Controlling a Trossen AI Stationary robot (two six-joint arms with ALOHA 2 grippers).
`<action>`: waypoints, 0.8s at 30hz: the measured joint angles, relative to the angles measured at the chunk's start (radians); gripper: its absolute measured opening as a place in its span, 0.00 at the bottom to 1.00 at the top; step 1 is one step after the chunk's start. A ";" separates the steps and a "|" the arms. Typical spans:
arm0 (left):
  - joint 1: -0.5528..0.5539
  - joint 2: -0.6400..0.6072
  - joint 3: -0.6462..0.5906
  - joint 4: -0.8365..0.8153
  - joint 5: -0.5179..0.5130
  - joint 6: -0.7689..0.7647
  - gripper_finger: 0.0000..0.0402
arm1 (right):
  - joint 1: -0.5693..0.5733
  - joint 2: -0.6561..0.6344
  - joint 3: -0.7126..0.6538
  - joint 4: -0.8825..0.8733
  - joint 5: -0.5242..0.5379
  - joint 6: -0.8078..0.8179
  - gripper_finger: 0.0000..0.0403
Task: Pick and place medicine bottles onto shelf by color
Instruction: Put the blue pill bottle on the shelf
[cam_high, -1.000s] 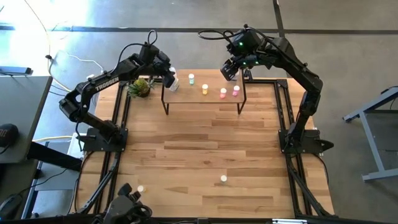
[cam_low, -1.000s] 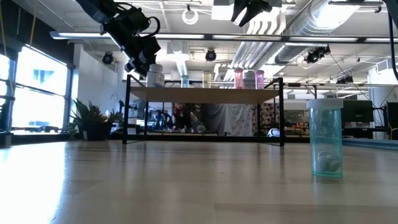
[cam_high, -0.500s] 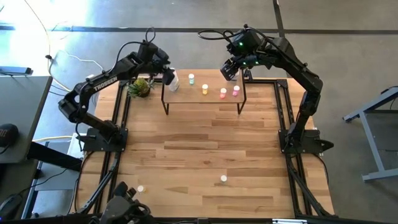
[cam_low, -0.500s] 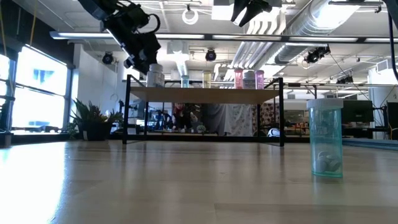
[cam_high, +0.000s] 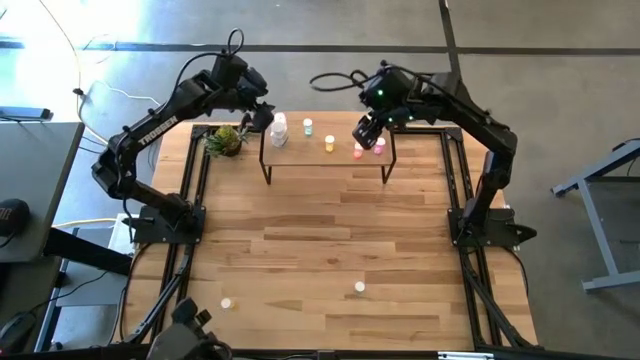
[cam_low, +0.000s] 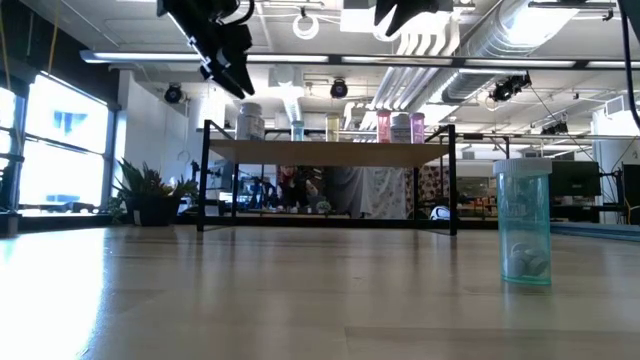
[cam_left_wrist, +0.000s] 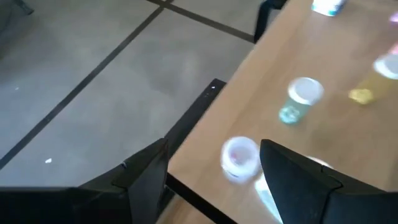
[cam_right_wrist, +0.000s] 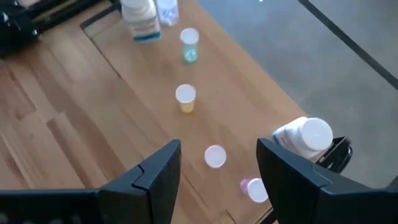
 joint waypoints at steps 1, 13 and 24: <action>-0.005 -0.009 0.000 -0.010 0.005 0.000 0.61 | 0.013 0.000 0.000 -0.009 0.008 0.006 0.50; -0.153 -0.211 -0.133 -0.072 0.125 -0.116 0.61 | 0.164 0.002 -0.234 -0.041 -0.049 0.072 0.50; -0.410 -0.430 -0.378 0.036 0.018 -0.426 0.61 | 0.324 0.001 -0.492 0.089 -0.180 0.114 0.50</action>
